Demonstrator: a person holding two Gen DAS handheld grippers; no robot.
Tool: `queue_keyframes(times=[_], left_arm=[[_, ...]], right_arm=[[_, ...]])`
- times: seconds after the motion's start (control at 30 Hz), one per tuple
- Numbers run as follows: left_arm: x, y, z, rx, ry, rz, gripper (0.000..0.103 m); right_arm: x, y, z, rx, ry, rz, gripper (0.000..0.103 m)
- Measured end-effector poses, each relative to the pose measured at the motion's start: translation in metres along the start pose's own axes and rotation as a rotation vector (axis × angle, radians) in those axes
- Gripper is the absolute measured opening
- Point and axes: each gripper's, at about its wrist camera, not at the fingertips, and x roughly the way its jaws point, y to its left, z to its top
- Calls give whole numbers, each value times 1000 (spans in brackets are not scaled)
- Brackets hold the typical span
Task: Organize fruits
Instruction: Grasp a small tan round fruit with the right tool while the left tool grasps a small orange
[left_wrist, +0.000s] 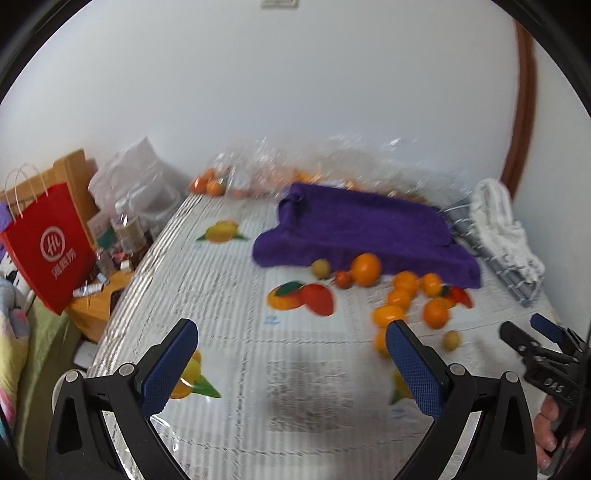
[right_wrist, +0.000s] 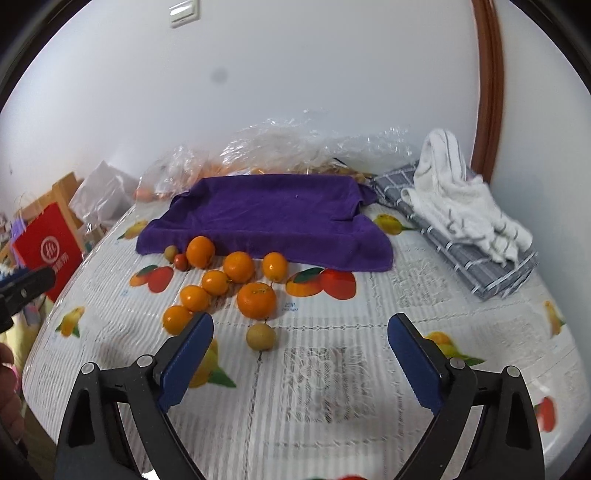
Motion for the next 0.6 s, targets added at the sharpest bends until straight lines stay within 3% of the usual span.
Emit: queue_keyframes(times=[0.13,0.27,0.37,0.47,0.6], left_arm=[[33,10,-13,-20,59,39,98],[56,13,-21,-9,97,68,92],[62,14,-24,-16,101,27,86],[70,14,-25,-23,118,-9,79],[78,13,-22,-48,135,-57,70]], right_arm=[[31,-1,-9,-15,51,-30,79],[53,3,-14,-45,91,-31,75],[63,5,-14,-35,120,40,71],[73,10,-16,-51,144,58,69],[82,17,-16,-67,181,58,54]])
